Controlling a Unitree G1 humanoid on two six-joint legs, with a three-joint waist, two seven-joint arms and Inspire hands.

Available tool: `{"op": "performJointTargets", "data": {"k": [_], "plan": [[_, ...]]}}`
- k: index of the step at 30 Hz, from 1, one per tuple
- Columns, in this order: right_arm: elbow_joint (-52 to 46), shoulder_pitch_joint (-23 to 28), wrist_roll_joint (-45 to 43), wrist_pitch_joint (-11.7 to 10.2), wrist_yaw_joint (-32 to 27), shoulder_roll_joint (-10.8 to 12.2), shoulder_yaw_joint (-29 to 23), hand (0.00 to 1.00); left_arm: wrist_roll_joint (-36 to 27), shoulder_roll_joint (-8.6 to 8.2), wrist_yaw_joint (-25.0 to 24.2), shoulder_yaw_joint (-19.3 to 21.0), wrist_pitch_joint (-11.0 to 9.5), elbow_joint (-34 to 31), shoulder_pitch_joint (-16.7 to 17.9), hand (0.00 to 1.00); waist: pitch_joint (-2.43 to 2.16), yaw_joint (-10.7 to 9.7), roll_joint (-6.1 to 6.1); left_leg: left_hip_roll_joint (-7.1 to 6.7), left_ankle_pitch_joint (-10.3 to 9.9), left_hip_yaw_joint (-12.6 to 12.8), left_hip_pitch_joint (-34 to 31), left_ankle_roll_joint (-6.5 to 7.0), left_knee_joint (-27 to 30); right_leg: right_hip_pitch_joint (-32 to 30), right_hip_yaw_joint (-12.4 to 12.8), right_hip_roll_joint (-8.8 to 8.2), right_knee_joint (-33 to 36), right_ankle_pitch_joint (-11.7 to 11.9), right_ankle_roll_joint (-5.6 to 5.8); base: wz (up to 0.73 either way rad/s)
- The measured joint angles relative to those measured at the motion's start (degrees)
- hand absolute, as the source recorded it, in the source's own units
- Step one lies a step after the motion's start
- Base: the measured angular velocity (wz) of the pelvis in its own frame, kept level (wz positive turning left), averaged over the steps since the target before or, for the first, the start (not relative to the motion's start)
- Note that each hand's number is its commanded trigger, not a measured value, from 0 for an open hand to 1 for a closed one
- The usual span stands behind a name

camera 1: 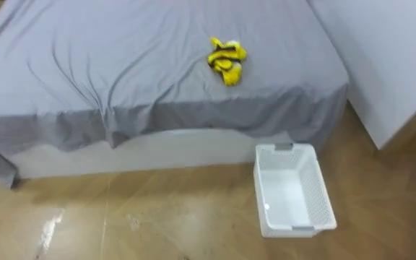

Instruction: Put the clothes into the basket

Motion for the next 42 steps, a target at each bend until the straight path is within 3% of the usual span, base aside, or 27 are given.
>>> {"op": "performJointTargets", "data": {"k": [2,3,4,5,6,7,9,10,11,12,13,14,15,16,17,18,20,22,23,25,26,27,28,31,35,38,42], "plan": [[-3.06,-0.20,1.60,-0.26,0.02,0.00,0.09,0.00,2.74,-0.20,-0.01,-0.09,-0.01,-0.30,-1.11,0.00,0.42,-0.29,1.30,0.89,-1.23,-2.11,4.85,0.02,-2.69,-7.65,-2.61,2.78,2.73,-5.51,-1.76,0.30],[-4.72,-0.06,1.75,-0.32,0.05,0.00,0.20,0.00,3.44,-0.13,-0.02,-0.46,-0.01,-1.17,-1.70,0.00,0.30,-0.49,2.35,1.88,-1.96,-3.10,6.36,-0.15,-3.43,-11.70,-3.45,5.44,-1.08,-7.32,-2.17,0.40],[-5.14,-0.16,1.72,-0.43,0.03,0.03,0.17,0.00,3.52,-0.01,-0.02,-1.09,-0.01,-1.36,-2.09,0.00,0.41,-0.83,2.59,2.27,-2.29,-3.84,7.07,-0.36,-3.72,-13.14,-3.87,6.76,-4.43,-7.61,-2.47,0.47],[-5.76,-0.30,1.70,-0.80,0.04,0.20,0.17,0.00,3.50,0.29,-0.03,-2.18,-0.02,-1.45,-2.77,0.00,0.42,-1.38,2.74,2.85,-2.71,-5.42,8.87,-0.67,-5.11,-15.48,-4.32,8.84,-13.35,-7.27,-2.92,0.51],[-6.48,-0.38,1.61,-1.31,0.00,0.26,0.28,0.00,3.52,0.56,-0.03,-3.72,-0.01,-1.45,-3.24,0.00,0.36,-1.44,2.69,3.22,-2.91,-6.31,10.99,-1.03,-6.87,-16.72,-5.17,9.99,-23.24,-4.96,-3.31,0.44],[-6.47,-0.62,1.65,-1.77,-0.06,0.20,0.40,0.00,3.50,0.61,-0.03,-4.47,0.00,-1.47,-3.33,0.00,0.40,-1.33,2.68,3.39,-3.08,-6.42,12.28,-1.29,-7.99,-17.33,-5.57,10.52,-27.81,-2.26,-3.86,0.30],[-6.59,-0.59,1.67,-3.84,-0.82,0.42,0.62,0.00,3.39,0.47,-0.03,-6.90,-0.02,-1.38,-3.08,0.00,0.03,-1.29,3.43,5.15,-4.38,-8.25,16.23,-3.01,-9.44,-16.32,-5.57,13.24,-38.02,8.99,-6.38,0.23],[-6.78,-0.71,1.63,-4.09,-0.99,0.69,0.61,0.00,3.37,0.51,-0.03,-7.03,-0.06,-1.37,-3.08,0.00,-0.09,-1.23,3.29,5.43,-4.63,-8.51,16.55,-3.44,-9.28,-16.11,-4.87,14.03,-38.70,10.79,-7.18,0.06],[-6.96,-1.40,1.60,-4.79,-1.20,0.87,0.59,0.00,3.38,0.27,-0.04,-7.35,-0.05,-1.11,-3.04,0.00,-0.55,-1.01,3.72,6.96,-5.85,-8.66,16.83,-5.47,-8.55,-15.09,-4.74,15.53,-38.53,11.68,-8.00,-0.05],[-7.73,-2.10,1.67,-4.92,-1.75,0.80,0.57,0.00,3.53,-0.19,-0.04,-7.35,0.03,-0.66,-2.49,0.00,-0.36,-0.60,5.28,8.78,-6.79,-8.23,17.40,-7.74,-7.85,-13.82,-5.69,16.96,-37.57,10.64,-8.38,-0.04],[-8.75,-2.04,1.94,-4.91,-2.18,0.67,0.62,0.00,3.55,-0.43,-0.04,-7.41,0.03,-0.68,-2.49,0.00,-0.23,-0.43,5.94,9.64,-7.09,-7.19,17.93,-9.53,-7.37,-13.14,-5.65,17.65,-37.11,9.91,-8.66,0.00],[-10.03,-2.32,2.06,-4.82,-2.53,0.70,0.49,0.00,3.54,-0.51,-0.08,-7.33,-0.01,-0.79,-2.36,0.00,-0.20,0.00,6.12,10.55,-6.53,-4.44,17.98,-12.36,-4.54,-12.22,-5.04,17.78,-35.44,8.30,-9.11,0.10],[-11.25,-2.68,2.06,-4.44,-2.51,0.61,-0.07,0.00,3.51,-0.52,-0.09,-7.22,-0.08,-1.46,-2.01,0.00,0.05,-0.59,6.01,10.92,-4.91,-2.71,18.07,-13.76,-0.88,-11.97,-5.04,17.15,-31.05,6.35,-9.63,0.15],[-12.28,-2.79,2.00,-4.32,-2.47,0.36,0.01,0.00,3.52,-0.59,-0.10,-6.89,-0.18,-2.31,-1.87,0.00,0.43,-1.04,5.93,10.80,-3.71,-2.75,18.87,-13.10,1.09,-12.79,-6.39,16.94,-26.42,4.81,-9.93,0.19],[-15.18,-2.39,2.10,-3.76,-2.02,0.01,0.22,0.00,3.44,-0.36,-0.21,-6.06,-0.72,-3.50,-0.18,0.00,0.71,-1.43,5.42,11.73,-3.37,-2.08,19.27,-13.00,5.95,-13.53,-9.35,17.31,-25.03,3.36,-9.65,-0.13],[-18.15,-1.95,2.27,-3.62,-1.52,0.12,0.93,0.00,3.52,1.30,-0.25,-6.01,-1.65,-4.11,0.75,0.00,0.22,-0.58,4.39,12.12,-2.97,0.68,17.25,-13.21,14.12,-10.89,-12.85,17.35,-30.95,3.83,-12.03,-0.38],[-19.87,-3.76,2.25,-3.66,-1.09,-0.32,1.05,0.00,4.25,1.44,-0.32,-4.78,-1.59,-4.19,2.47,0.00,0.09,-0.20,5.27,15.09,-2.26,-0.01,13.88,-12.96,24.74,-7.29,-13.62,19.34,-33.07,2.30,-12.96,-0.43],[-20.26,-4.04,2.89,-4.02,-0.57,-0.16,1.22,0.00,3.99,2.37,-0.66,-4.41,-1.86,-4.10,1.82,0.00,0.60,-1.75,3.30,16.40,-4.42,-0.09,9.78,-12.18,26.70,-3.86,-12.76,19.13,-36.38,2.28,-12.36,0.21],[-20.35,-3.85,2.92,-4.02,-0.58,-0.53,1.20,0.00,4.00,2.27,-0.69,-4.65,-1.89,-4.21,1.68,0.00,0.45,-1.62,2.23,16.64,-6.52,0.15,6.88,-12.26,24.81,-1.84,-12.03,19.00,-38.72,2.60,-11.86,0.00],[-20.55,-3.30,3.39,-3.48,-1.41,-1.24,1.16,0.00,3.71,1.74,-0.73,-5.66,-1.89,-5.29,1.77,0.00,0.29,-0.06,1.96,16.87,-8.03,0.06,3.60,-12.46,17.99,-0.28,-10.60,18.70,-39.97,2.62,-11.25,-0.34],[-21.59,-3.26,3.31,-2.86,-2.59,-1.26,1.12,0.00,2.85,1.65,-0.87,-5.64,-1.93,-5.97,2.14,0.00,0.17,0.27,2.04,16.88,-7.71,0.08,1.88,-12.79,11.41,-0.07,-9.67,18.38,-39.72,2.29,-10.68,-0.42],[-22.95,-2.96,3.20,-2.45,-3.32,-1.23,1.19,0.00,2.19,1.79,-1.01,-5.49,-1.90,-6.06,2.36,0.00,0.07,0.34,2.75,16.78,-5.50,0.71,0.93,-10.85,8.22,-0.27,-8.83,18.04,-39.43,1.88,-9.70,-0.35],[-23.41,-2.78,3.07,-2.42,-3.31,-1.23,1.19,0.00,1.99,1.86,-1.02,-5.41,-1.90,-6.10,2.69,0.00,-0.67,0.19,2.57,15.97,-5.14,0.74,1.51,-10.37,6.65,-0.48,-8.34,17.65,-39.57,1.80,-9.19,-0.13],[-27.49,-2.01,2.19,-2.70,-2.94,-2.01,1.00,0.00,2.02,2.05,-1.63,-4.73,-1.49,-5.60,2.41,0.00,-0.90,-0.35,2.32,13.13,-2.76,1.87,5.77,-9.29,-0.37,1.25,-7.79,15.85,-40.90,2.13,-7.84,-0.02],[-31.96,-2.34,1.26,-2.98,-3.12,-2.59,0.78,0.00,1.87,2.22,-3.66,-3.95,-0.85,-4.21,1.95,0.00,-0.68,-0.73,2.76,11.00,-1.26,0.88,8.26,-8.67,-5.12,1.63,-8.30,14.48,-40.92,1.36,-6.60,0.08],[-31.96,-4.33,0.20,-3.18,-4.38,-2.68,1.15,0.00,1.96,2.67,-3.67,-3.88,1.04,-3.73,1.30,0.00,-0.22,-1.02,1.85,10.11,-0.69,-0.95,8.27,-8.33,-6.07,1.63,-8.83,13.91,-40.90,0.95,-6.03,0.18],[-32.14,-7.18,-1.32,-3.18,-5.92,-2.66,1.11,0.00,2.41,2.78,-3.66,-3.47,3.19,-1.84,-0.44,0.00,-0.22,-1.57,0.93,9.05,-0.33,-2.65,6.57,-7.72,-5.98,0.84,-10.49,12.81,-40.80,0.47,-5.40,0.25]]}}
